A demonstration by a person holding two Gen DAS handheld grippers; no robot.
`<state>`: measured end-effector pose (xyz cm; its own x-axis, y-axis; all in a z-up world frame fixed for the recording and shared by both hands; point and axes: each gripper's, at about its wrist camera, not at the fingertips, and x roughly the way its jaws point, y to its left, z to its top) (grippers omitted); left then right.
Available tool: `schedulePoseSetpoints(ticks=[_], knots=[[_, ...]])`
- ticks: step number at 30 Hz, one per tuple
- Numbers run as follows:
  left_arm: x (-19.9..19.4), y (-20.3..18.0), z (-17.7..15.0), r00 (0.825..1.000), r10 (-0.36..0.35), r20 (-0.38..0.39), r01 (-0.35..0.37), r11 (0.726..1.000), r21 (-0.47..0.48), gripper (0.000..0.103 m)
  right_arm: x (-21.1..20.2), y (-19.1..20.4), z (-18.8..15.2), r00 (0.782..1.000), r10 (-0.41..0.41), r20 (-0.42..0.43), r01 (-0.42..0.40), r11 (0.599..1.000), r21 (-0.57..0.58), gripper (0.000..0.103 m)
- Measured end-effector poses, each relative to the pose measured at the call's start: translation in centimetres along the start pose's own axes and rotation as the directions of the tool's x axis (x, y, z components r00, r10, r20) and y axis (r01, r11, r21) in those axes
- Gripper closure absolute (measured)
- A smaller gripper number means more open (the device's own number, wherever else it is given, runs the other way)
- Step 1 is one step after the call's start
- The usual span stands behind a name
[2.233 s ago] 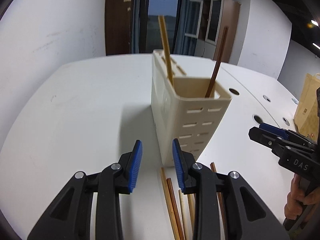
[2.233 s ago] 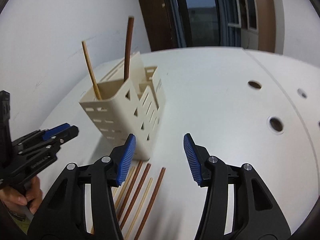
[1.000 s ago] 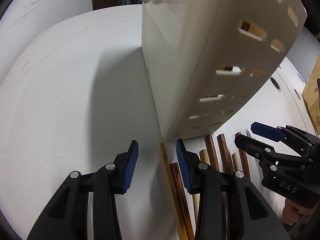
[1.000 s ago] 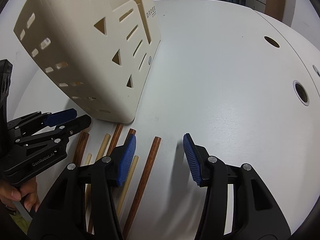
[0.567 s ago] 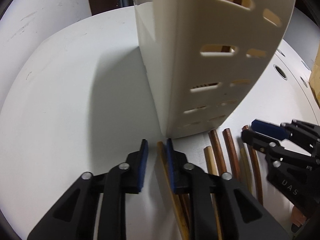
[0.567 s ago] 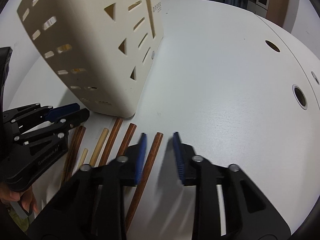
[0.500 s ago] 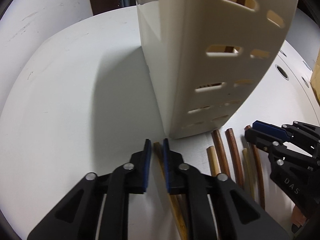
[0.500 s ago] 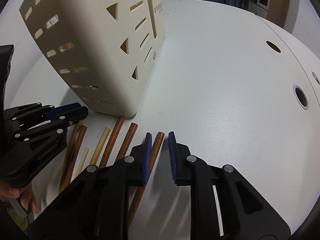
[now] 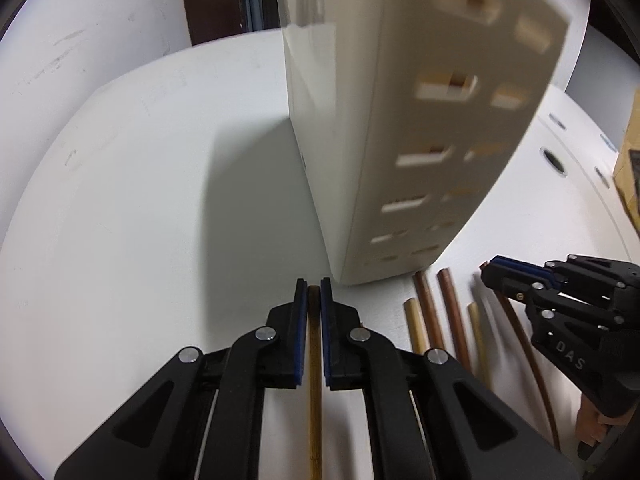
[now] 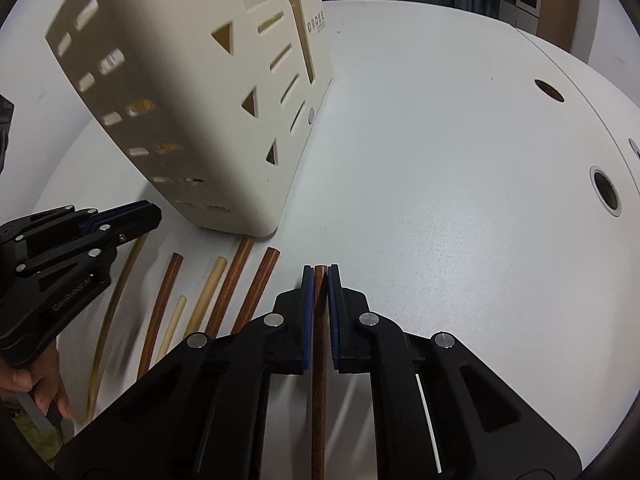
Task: Organize utensils
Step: 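Lift the light chopstick with left tool while right tool lifts a dark one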
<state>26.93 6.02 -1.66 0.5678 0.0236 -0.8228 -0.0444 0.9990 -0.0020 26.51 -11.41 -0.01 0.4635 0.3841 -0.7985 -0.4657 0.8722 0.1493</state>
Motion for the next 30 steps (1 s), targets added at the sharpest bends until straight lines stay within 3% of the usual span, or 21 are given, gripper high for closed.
schedulePoseSetpoints(ticks=[6,12,19,30], knots=[[-3.8,1.3,-0.2,0.997,-0.010,0.078,0.012,1.000,-0.017,0.097,-3.4,0.2,0.5,0.995,-0.007,0.097,0.008,1.000,-0.006,0.097],[-8.2,1.6,-0.2,0.983,-0.015,0.185,0.019,1.000,-0.021,0.097,-7.4,1.0,0.8,0.979,0.008,0.202,0.000,0.999,-0.037,0.097],[-13.4,0.9,-0.5,0.947,-0.021,0.320,0.031,0.999,-0.026,0.097,-12.4,2.2,0.7,0.947,0.038,0.320,-0.014,0.997,-0.077,0.097],[-16.0,-2.9,0.4,0.906,-0.029,0.423,0.034,0.999,-0.004,0.097,-17.6,3.2,1.1,0.896,0.076,0.437,-0.015,0.990,-0.141,0.097]])
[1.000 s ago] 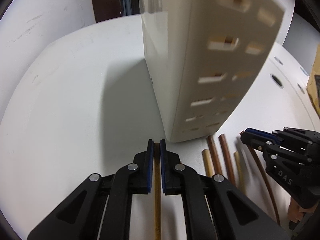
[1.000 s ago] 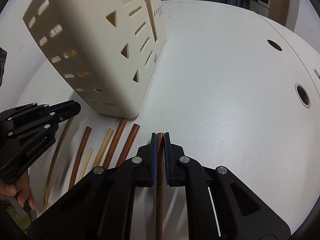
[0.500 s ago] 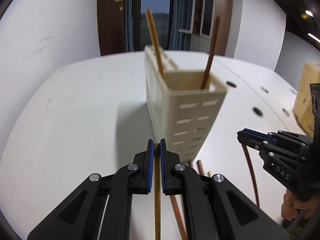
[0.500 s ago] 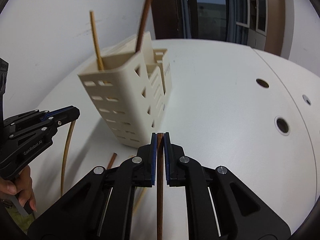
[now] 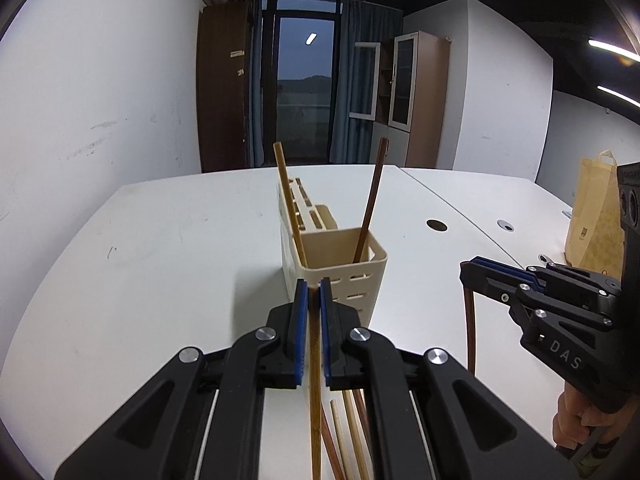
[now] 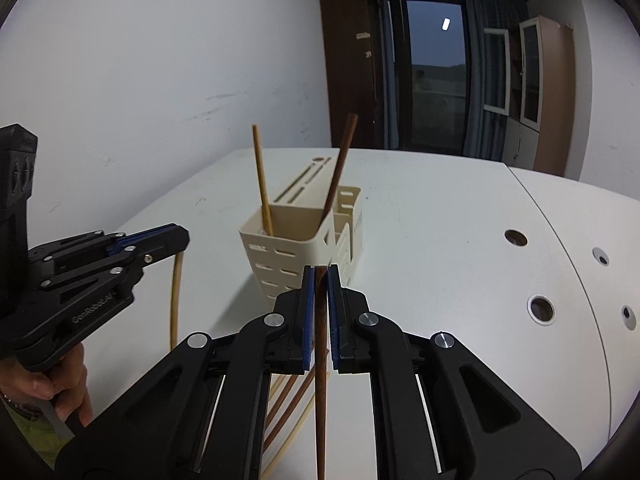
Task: Organize utensils
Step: 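Lift the light chopstick with left tool while right tool lifts a dark one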
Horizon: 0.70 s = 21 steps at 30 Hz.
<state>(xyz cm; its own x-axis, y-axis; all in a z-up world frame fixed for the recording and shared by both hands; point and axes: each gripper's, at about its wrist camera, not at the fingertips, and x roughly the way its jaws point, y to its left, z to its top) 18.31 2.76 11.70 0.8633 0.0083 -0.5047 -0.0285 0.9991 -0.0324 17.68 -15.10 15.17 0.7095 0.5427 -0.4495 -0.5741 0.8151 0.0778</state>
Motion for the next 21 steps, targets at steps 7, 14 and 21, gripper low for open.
schedulePoseSetpoints(ticks=[7,14,21], knots=[[-1.2,-0.1,1.9,0.998,0.008,0.061,-0.008,1.000,-0.002,0.097,-1.5,0.6,1.4,0.999,0.006,0.042,-0.006,1.000,-0.002,0.097],[-2.2,-0.4,3.6,0.992,-0.006,0.123,0.004,1.000,0.018,0.097,-2.5,1.3,3.2,0.996,0.012,0.091,-0.009,1.000,-0.030,0.097],[-2.8,-0.4,5.0,0.981,-0.029,0.191,0.028,1.000,0.009,0.097,-2.5,1.3,4.1,0.987,0.040,0.155,-0.034,0.999,-0.039,0.097]])
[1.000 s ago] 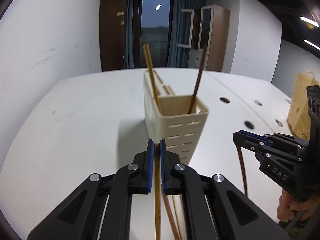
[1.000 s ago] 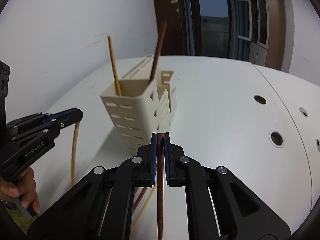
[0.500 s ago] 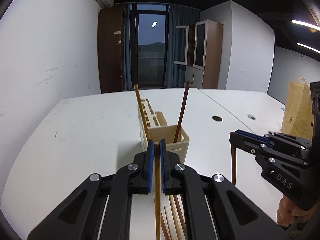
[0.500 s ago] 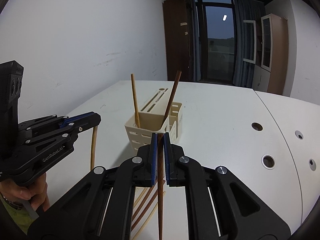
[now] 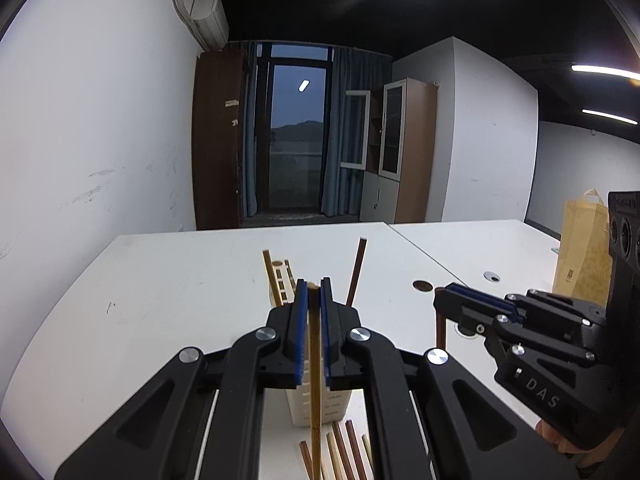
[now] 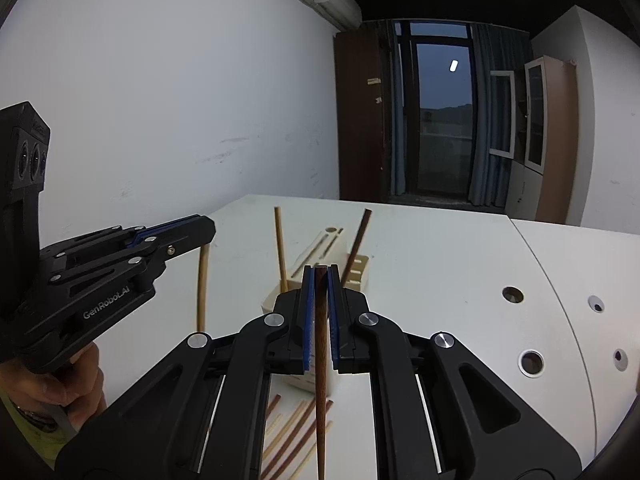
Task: Organize utensils
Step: 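Lift the light chopstick with left tool while right tool lifts a dark one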
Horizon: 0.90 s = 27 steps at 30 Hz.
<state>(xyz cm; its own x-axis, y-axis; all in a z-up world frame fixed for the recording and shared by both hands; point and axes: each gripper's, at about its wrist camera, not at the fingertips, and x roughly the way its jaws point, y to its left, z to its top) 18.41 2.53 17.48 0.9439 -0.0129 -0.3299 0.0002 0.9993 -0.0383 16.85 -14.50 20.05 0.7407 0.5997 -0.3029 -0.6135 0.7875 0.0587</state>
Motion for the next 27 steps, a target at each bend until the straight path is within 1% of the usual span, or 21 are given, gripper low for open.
schedulePoseSetpoints(ticks=[4,5,8,10,12,17,19,21,23,24,25,27], knots=[[0.3,0.1,0.4,0.999,-0.021,0.029,0.021,1.000,-0.002,0.097,0.5,-0.1,0.3,0.999,0.008,0.032,-0.008,1.000,-0.003,0.097],[0.4,0.1,0.5,0.999,-0.021,0.043,0.021,1.000,-0.003,0.097,0.7,-0.1,0.4,0.999,0.009,0.038,-0.009,1.000,-0.002,0.097],[0.7,0.0,0.8,0.999,-0.018,0.050,0.018,1.000,0.003,0.097,0.9,-0.1,0.8,0.998,0.008,0.062,-0.007,1.000,-0.007,0.097],[0.7,0.1,1.1,0.998,-0.015,0.065,0.016,1.000,-0.008,0.097,0.8,-0.5,1.2,0.996,0.024,0.090,-0.024,1.000,0.008,0.097],[0.3,0.4,1.5,0.995,-0.017,0.094,0.019,1.000,-0.025,0.097,0.6,-0.8,1.6,0.992,0.032,0.120,-0.034,0.999,0.018,0.097],[-0.6,0.9,2.1,0.988,0.006,0.157,0.001,0.999,-0.046,0.097,0.0,-1.3,2.3,0.977,0.048,0.206,-0.052,0.998,0.017,0.097],[-0.5,1.2,2.1,0.984,0.028,0.177,-0.018,0.998,-0.061,0.097,-0.3,-1.3,2.4,0.967,0.049,0.250,-0.056,0.998,0.021,0.097],[-0.4,1.3,2.1,0.981,0.031,0.192,-0.018,0.997,-0.069,0.097,-0.7,-1.4,2.5,0.955,0.056,0.292,-0.063,0.998,0.016,0.097],[-0.7,1.4,2.2,0.974,0.030,0.226,-0.011,0.996,-0.085,0.097,-1.3,-1.4,2.4,0.936,0.056,0.348,-0.065,0.998,0.014,0.097],[-1.0,1.4,2.2,0.968,0.032,0.249,-0.011,0.996,-0.087,0.097,-1.7,-1.5,2.4,0.924,0.061,0.378,-0.069,0.998,0.010,0.097],[-1.5,1.3,2.2,0.957,0.045,0.288,-0.021,0.996,-0.085,0.097,-2.1,-1.6,2.4,0.912,0.064,0.406,-0.075,0.997,0.011,0.097],[-2.4,0.9,2.1,0.934,0.064,0.351,-0.040,0.996,-0.075,0.097,-3.0,-1.9,2.4,0.880,0.062,0.471,-0.082,0.996,0.023,0.097]])
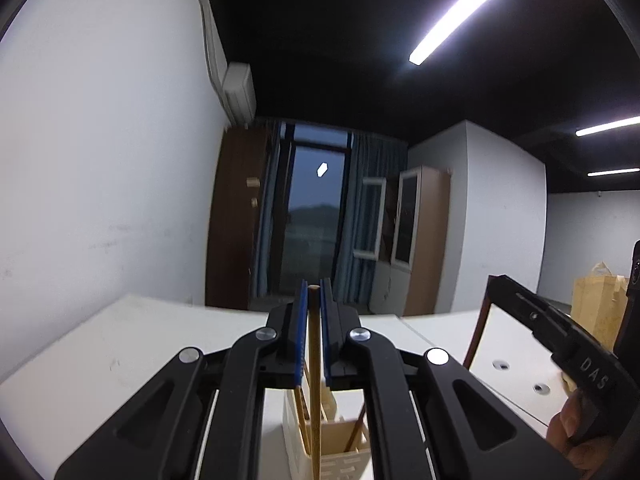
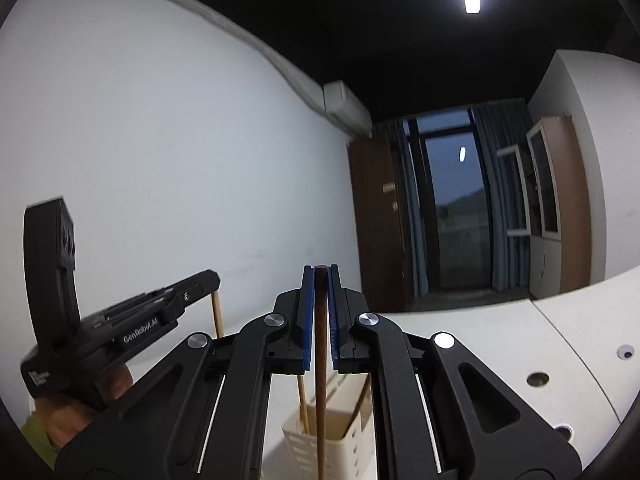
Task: Organize utensils
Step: 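Lift the light chopstick with left tool while right tool lifts a dark one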
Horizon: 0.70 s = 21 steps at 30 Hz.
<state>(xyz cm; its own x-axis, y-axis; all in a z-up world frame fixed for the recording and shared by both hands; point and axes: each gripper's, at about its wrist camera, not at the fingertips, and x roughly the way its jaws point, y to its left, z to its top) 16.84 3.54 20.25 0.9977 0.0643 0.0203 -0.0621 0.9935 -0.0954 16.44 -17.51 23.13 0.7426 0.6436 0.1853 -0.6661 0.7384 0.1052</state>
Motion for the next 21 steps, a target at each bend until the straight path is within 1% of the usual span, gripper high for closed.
schedulePoseSetpoints(ticks=[3,5,6,8,10,12,14,15,17,18,20,21], knots=[[-1.8,-0.5,0.4,0.995,0.023,0.096,-0.023,1.000,0.002,0.097,-1.3,-0.5,0.5,0.993,-0.032,0.112,0.029,0.999,0.029,0.097],[-3.3,-0.9,0.6,0.982,0.044,0.182,-0.045,0.999,0.003,0.097,-1.9,-0.7,0.8,0.985,-0.041,0.170,0.035,0.999,0.037,0.097],[-3.7,-1.0,0.6,0.978,0.046,0.204,-0.048,0.999,0.002,0.097,-2.0,-0.7,0.9,0.983,-0.042,0.176,0.036,0.999,0.036,0.097],[-4.8,-1.3,0.6,0.961,0.049,0.271,-0.051,0.999,-0.002,0.097,-2.0,-1.0,1.0,0.979,-0.034,0.199,0.025,0.999,0.047,0.097],[-5.2,-1.6,0.5,0.948,0.051,0.314,-0.053,0.999,-0.002,0.097,-1.9,-1.1,0.8,0.973,-0.026,0.229,0.015,0.999,0.051,0.097],[-5.2,-1.7,0.3,0.942,0.042,0.332,-0.045,0.999,-0.001,0.097,-1.9,-1.1,0.6,0.967,-0.028,0.254,0.018,0.999,0.040,0.097],[-4.9,-1.4,-0.1,0.928,0.033,0.370,-0.030,0.999,-0.014,0.097,-1.3,-0.8,0.6,0.962,-0.033,0.272,0.030,0.999,0.014,0.097],[-4.7,-1.5,-0.2,0.925,0.032,0.378,-0.030,0.999,-0.011,0.097,-1.1,-0.9,0.5,0.958,-0.032,0.283,0.028,0.999,0.018,0.097],[-3.9,-1.5,-0.6,0.920,0.032,0.390,-0.028,1.000,-0.014,0.097,0.0,-1.1,0.1,0.961,-0.025,0.275,0.019,0.999,0.025,0.097],[-3.5,-1.5,-0.8,0.922,0.030,0.385,-0.026,1.000,-0.017,0.097,0.0,-1.2,0.1,0.962,-0.023,0.272,0.015,0.999,0.030,0.097],[-2.2,-1.6,-1.3,0.934,0.029,0.355,-0.027,1.000,-0.011,0.097,1.1,-1.4,-0.4,0.968,-0.017,0.250,0.010,0.999,0.030,0.097],[-1.7,-1.4,-1.4,0.936,0.031,0.349,-0.030,1.000,-0.010,0.097,1.7,-1.4,-0.7,0.971,-0.018,0.239,0.011,1.000,0.027,0.097]])
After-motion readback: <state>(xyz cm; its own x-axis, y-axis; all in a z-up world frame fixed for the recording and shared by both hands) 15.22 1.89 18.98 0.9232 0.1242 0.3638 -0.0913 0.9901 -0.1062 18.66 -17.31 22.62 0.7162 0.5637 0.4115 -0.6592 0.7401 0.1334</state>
